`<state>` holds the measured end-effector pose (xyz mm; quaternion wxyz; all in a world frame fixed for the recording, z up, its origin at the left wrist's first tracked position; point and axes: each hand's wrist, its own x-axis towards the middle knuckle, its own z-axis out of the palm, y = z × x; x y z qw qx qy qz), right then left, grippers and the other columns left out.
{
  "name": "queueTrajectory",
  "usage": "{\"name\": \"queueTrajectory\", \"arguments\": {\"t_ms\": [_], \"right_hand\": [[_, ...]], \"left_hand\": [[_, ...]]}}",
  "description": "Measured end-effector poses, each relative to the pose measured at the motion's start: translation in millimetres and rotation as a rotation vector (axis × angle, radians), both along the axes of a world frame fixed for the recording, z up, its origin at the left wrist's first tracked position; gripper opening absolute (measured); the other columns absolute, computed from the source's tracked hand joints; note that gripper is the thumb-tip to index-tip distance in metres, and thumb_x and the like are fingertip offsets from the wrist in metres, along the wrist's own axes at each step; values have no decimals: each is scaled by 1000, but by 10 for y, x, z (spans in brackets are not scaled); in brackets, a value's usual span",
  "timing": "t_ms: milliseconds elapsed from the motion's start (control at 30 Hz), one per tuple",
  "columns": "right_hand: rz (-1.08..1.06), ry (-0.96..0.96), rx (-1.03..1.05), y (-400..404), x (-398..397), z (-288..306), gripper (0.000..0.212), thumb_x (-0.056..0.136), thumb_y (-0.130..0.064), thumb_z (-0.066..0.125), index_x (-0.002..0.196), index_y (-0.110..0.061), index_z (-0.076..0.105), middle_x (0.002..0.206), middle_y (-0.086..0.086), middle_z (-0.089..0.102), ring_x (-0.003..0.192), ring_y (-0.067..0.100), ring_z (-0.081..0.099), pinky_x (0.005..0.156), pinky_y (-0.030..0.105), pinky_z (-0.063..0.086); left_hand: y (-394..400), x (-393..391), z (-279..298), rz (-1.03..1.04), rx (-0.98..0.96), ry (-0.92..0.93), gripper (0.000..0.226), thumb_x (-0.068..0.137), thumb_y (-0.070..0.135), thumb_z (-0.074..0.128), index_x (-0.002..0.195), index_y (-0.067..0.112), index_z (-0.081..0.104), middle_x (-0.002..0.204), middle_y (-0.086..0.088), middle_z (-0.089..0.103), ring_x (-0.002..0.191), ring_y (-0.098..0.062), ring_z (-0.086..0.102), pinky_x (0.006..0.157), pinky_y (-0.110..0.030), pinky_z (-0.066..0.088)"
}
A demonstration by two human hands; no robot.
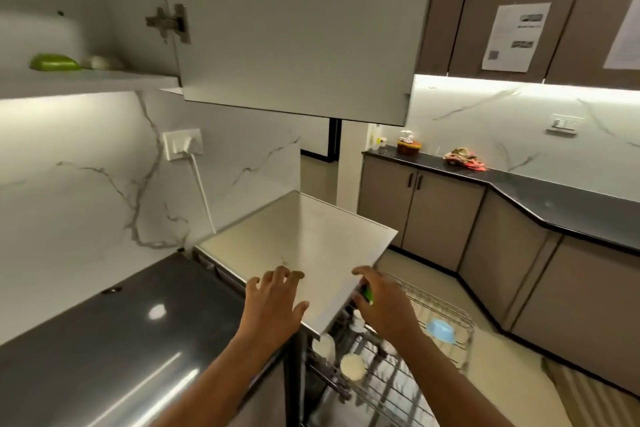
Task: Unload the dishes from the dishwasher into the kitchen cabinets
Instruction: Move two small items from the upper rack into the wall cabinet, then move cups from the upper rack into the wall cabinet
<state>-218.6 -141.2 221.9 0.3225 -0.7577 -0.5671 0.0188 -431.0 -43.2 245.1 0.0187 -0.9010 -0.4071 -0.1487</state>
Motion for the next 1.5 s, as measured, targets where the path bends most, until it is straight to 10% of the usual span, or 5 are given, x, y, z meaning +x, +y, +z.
{"name": "queueTrajectory", "arguments": {"t_ms": [467, 1500], "right_hand": [[-164, 56, -303, -1983, 1414, -760, 39, 91, -38, 61, 129, -36, 52, 121, -12, 60, 108, 7, 56, 77, 20, 40], [16, 50, -653, -663, 3003, -1831, 41, 92, -35, 59, 132, -31, 51, 124, -4, 61, 113, 17, 58, 86, 28, 47]], "left_hand": [[-1236, 1271, -915, 11, -343, 132, 59, 90, 56, 51, 143, 34, 35, 156, 2, 24, 142, -23, 32, 109, -46, 36], [-215, 2605, -1864, 151, -631, 188, 57, 93, 56, 50, 143, 32, 37, 146, 5, 40, 134, -19, 42, 102, -42, 42]]}}
